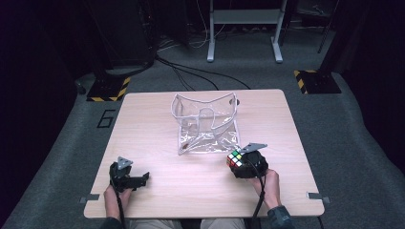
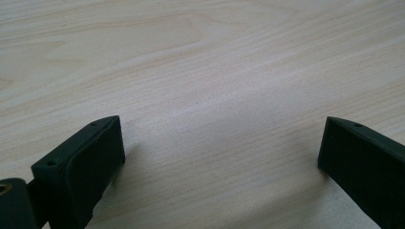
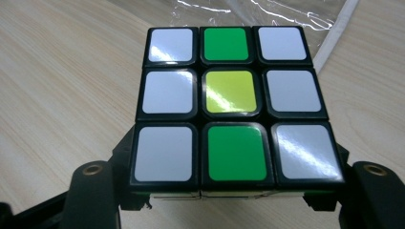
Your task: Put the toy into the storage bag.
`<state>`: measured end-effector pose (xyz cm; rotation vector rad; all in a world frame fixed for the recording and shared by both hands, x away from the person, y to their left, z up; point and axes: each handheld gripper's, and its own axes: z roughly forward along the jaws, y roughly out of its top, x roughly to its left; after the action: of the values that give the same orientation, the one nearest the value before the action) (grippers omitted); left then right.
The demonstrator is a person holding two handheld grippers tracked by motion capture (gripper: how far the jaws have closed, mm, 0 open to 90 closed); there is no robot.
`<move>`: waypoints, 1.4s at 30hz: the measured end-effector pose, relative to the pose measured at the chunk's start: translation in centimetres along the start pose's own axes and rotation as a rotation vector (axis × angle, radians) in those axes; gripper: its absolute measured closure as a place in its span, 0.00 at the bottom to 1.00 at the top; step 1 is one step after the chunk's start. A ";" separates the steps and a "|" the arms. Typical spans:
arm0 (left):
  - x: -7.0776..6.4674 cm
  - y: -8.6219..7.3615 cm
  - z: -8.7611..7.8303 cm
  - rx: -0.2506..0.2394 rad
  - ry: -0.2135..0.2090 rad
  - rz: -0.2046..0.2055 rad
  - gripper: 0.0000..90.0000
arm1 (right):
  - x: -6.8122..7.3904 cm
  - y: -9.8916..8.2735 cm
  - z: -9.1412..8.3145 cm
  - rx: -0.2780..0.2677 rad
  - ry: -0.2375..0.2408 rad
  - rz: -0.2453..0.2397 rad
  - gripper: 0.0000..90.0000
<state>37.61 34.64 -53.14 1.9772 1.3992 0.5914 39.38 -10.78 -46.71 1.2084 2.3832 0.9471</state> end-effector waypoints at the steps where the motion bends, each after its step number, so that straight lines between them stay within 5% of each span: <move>1: 0.0 0.0 0.0 0.001 0.000 0.002 0.02 | 0.1 0.2 -0.2 0.002 0.001 0.001 0.37; 42: 0.0 0.0 0.0 -0.001 -0.001 -0.005 0.02 | -0.8 6.2 -4.3 -0.065 0.036 -0.039 0.37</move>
<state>37.60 34.61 -53.15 1.9729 1.4026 0.5893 41.24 -10.61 -39.37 1.1270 2.3753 1.0344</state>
